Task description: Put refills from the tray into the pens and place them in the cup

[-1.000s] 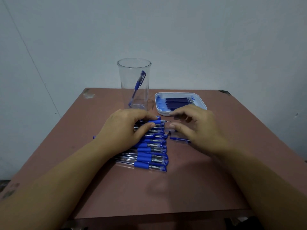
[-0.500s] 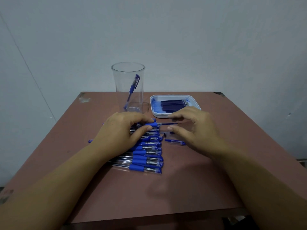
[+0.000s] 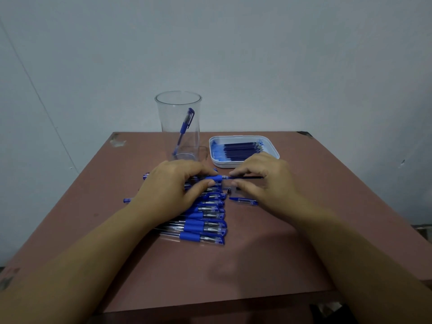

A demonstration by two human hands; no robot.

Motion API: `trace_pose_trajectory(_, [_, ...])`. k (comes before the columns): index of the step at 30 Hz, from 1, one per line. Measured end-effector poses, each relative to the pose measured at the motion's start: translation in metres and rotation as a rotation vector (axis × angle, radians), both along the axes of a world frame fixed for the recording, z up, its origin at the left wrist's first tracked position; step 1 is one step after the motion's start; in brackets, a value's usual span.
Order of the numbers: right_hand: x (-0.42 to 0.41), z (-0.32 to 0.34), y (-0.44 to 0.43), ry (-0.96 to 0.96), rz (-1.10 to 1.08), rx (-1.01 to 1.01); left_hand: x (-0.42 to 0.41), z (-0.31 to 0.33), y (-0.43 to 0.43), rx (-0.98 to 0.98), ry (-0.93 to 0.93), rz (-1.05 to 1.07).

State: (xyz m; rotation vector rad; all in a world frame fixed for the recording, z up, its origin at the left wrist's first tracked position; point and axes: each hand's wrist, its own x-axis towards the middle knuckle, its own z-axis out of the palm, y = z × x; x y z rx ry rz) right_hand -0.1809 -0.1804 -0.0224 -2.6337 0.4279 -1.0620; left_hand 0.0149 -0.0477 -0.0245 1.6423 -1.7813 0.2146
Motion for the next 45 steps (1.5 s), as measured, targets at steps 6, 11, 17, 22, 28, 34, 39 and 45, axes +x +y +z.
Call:
trace_pose_trajectory(6, [-0.018, 0.0, -0.016, -0.038, -0.079, 0.047, 0.011, -0.002, 0.001, -0.004, 0.04, 0.06])
trace_pose_trajectory(11, [-0.031, -0.003, -0.031, 0.032, -0.172, 0.116, 0.017, -0.002, 0.003, 0.029, 0.057, 0.093])
trace_pose_trajectory(17, [-0.027, -0.003, -0.037, 0.258, -0.152, 0.223, 0.015, -0.001, 0.003, 0.031, 0.074, 0.093])
trace_pose_trajectory(22, [-0.023, -0.001, -0.036, 0.281, -0.155, 0.222, 0.014, 0.0, 0.004, 0.03, 0.07, 0.099])
trace_pose_trajectory(28, [-0.019, 0.026, -0.038, 0.194, -0.181, 0.216, 0.015, 0.0, 0.003, 0.014, 0.064, 0.101])
trace_pose_trajectory(34, [0.007, 0.048, -0.066, 0.408, -0.231, 0.233, 0.017, 0.0, 0.002, -0.001, 0.066, 0.108])
trace_pose_trajectory(39, [0.03, 0.04, -0.091, 0.526, -0.225, 0.313, 0.021, 0.0, 0.002, 0.005, 0.061, 0.113])
trace_pose_trajectory(45, [0.038, 0.031, -0.103, 0.607, -0.198, 0.293, 0.021, 0.0, 0.001, 0.003, 0.05, 0.099])
